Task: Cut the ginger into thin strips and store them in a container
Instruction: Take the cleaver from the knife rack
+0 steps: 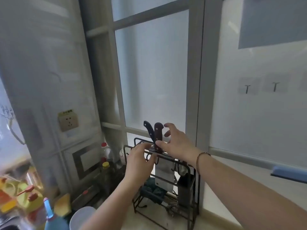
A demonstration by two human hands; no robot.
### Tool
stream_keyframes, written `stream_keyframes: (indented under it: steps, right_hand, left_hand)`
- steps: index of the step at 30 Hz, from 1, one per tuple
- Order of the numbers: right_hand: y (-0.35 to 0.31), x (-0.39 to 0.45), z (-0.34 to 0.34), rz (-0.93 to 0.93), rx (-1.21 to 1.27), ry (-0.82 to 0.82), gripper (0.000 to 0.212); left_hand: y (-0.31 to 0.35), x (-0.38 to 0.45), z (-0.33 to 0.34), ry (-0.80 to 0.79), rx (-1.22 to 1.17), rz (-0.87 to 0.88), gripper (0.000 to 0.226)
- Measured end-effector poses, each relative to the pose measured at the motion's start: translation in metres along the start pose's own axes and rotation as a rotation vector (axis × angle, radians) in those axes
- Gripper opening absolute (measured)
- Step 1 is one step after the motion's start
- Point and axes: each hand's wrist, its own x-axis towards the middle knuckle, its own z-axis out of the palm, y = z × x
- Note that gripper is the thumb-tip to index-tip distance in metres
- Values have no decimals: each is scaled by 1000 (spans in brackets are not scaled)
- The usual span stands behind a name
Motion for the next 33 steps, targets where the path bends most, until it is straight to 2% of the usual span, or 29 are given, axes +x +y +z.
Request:
stream_keyframes:
  steps: [3, 6, 9, 15, 20, 27, 31, 33]
  right_hand:
    - [-4, 12, 12, 25, 58, 20, 64]
    - [-4, 18, 22, 44, 88, 60, 48]
    - [-2, 25, 25, 38, 114, 159, 32]
    - [-8, 19, 7, -26, 297, 378, 19]
    - [-17, -1, -44, -162, 549, 570, 20]
    - [-6, -65, -98, -278, 743, 690, 20]
    - [19, -113, -120, -305, 781, 743, 19]
    - [40, -146, -137, -277, 779, 754, 18]
  left_hand:
    - [-5, 5, 6, 16, 76, 36, 36]
    - [-3, 6, 10, -15, 38, 28, 38]
    - [-4, 9, 10, -23, 17, 27, 41]
    - [0, 21, 3, -21, -99, 105, 50]
    - [31, 25, -4, 19, -165, 168, 45]
    - [87, 23, 9, 134, -385, 312, 20]
    - [118, 10, 22, 103, -438, 400, 26]
    - [133, -1, 32, 80, -401, 499, 22]
